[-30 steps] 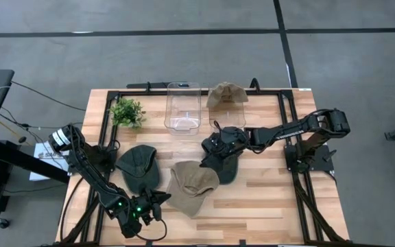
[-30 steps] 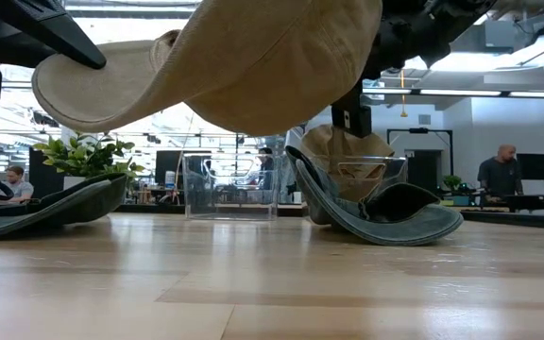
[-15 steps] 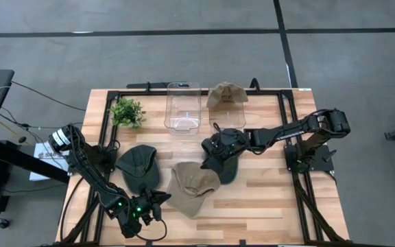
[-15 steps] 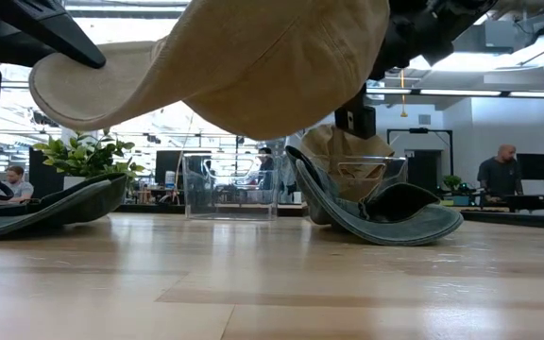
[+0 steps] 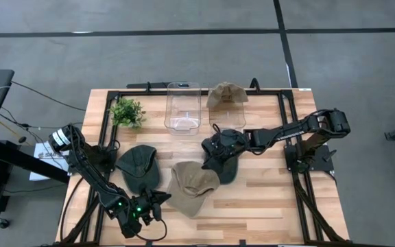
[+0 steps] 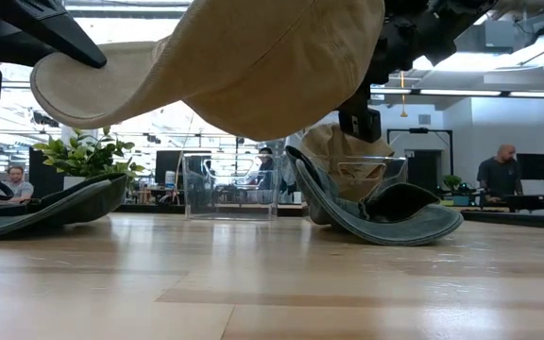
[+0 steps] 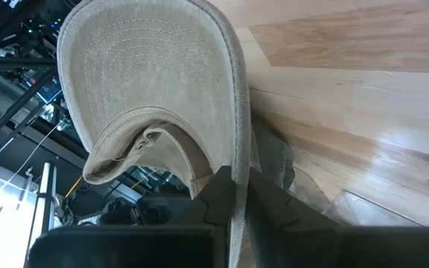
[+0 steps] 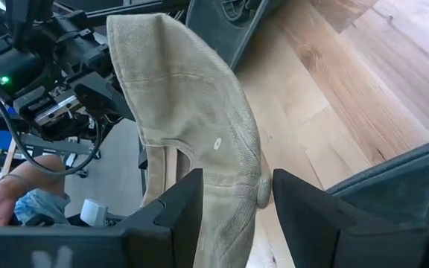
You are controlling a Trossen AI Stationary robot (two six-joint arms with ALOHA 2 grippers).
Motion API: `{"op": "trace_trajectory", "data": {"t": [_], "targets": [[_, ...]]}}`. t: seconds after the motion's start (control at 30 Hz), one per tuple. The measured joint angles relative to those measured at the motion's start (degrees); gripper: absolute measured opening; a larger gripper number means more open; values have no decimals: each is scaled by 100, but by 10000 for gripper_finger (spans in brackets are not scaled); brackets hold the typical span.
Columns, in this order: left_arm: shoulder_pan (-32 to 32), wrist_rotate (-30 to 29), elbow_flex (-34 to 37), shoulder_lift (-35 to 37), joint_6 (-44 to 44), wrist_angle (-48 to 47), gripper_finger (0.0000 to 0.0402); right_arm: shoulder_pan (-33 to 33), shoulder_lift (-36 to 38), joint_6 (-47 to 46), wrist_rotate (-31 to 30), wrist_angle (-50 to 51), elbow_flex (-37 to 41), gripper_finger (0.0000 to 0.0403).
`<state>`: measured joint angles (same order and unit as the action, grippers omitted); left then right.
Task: Pick & Place hat
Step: Put the brown cap into the right transparent bin
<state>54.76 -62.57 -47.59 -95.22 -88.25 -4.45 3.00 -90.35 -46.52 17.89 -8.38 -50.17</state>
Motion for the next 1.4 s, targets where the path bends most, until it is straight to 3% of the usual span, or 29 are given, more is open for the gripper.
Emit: {"op": "trace_trajectory", "data": {"t": [0.87, 1.0, 1.17, 1.4], "targets": [[-432, 0, 0, 0, -302, 113, 25, 35, 2, -2, -36, 26, 0, 133], [-431, 0, 0, 1, -302, 132, 26, 21, 2, -2, -218, 26, 0, 106], [-431, 0, 0, 0, -284, 170, 25, -22, 2, 150, -311, 24, 0, 19], [-431, 20, 0, 0, 136, 262, 42, -17, 2, 151, -391, 30, 0, 10]]}}
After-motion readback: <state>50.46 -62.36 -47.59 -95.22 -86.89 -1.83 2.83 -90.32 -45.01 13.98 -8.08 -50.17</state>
